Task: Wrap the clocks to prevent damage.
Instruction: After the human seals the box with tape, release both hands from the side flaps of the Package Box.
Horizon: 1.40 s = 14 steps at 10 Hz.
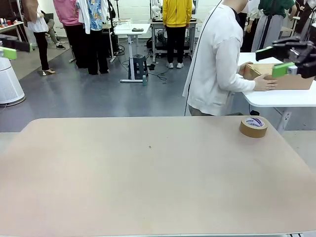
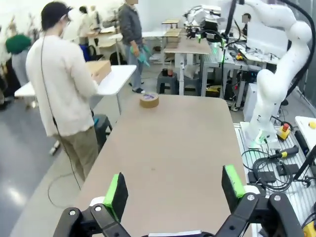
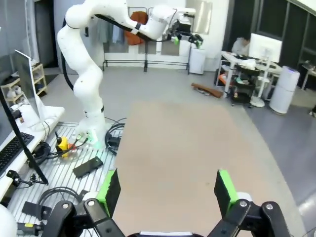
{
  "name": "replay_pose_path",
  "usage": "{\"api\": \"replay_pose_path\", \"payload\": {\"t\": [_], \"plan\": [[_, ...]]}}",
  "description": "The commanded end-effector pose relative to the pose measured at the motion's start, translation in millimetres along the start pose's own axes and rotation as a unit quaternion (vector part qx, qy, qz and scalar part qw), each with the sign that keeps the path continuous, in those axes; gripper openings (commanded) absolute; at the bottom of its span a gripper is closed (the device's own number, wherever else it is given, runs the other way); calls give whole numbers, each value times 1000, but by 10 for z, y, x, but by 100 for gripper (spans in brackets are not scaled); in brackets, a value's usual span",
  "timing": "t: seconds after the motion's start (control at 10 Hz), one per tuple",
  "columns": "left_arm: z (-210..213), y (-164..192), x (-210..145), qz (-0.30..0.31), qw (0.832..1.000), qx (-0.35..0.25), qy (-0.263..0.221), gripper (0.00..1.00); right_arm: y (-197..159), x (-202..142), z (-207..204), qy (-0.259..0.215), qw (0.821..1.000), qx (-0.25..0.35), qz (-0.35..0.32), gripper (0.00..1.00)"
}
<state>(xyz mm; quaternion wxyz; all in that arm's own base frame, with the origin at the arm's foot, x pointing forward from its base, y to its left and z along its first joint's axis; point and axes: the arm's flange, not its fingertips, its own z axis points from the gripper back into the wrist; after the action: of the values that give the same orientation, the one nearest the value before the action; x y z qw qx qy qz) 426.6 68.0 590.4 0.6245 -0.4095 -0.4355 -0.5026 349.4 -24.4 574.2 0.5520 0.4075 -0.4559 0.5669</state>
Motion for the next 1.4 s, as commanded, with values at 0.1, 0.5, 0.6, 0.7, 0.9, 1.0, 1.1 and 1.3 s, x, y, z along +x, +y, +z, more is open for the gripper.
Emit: {"api": "replay_pose_path", "payload": {"t": [0.1,0.5,0.6,0.7,0.9,1.0,1.1,1.3], "plan": [[257,-53,-114,54,998,36,20,100,139,-206,157,-4,999,-35,5,100],[445,-92,-298,67,994,73,41,100,224,-395,331,-6,994,-92,-51,100],[446,-74,-294,63,994,77,54,100,238,-431,332,-2,993,-100,-62,100],[429,-102,-286,58,993,78,60,100,251,-441,335,1,993,-98,-72,100],[501,-35,-305,61,995,67,34,100,216,-476,430,3,995,-86,-52,100],[501,-35,-305,61,995,67,34,100,216,-476,430,3,995,-86,-52,100],[501,-35,-305,61,995,67,34,100,216,-476,430,3,995,-86,-52,100],[501,-35,-305,61,995,67,34,100,216,-476,430,3,995,-86,-52,100]]}}
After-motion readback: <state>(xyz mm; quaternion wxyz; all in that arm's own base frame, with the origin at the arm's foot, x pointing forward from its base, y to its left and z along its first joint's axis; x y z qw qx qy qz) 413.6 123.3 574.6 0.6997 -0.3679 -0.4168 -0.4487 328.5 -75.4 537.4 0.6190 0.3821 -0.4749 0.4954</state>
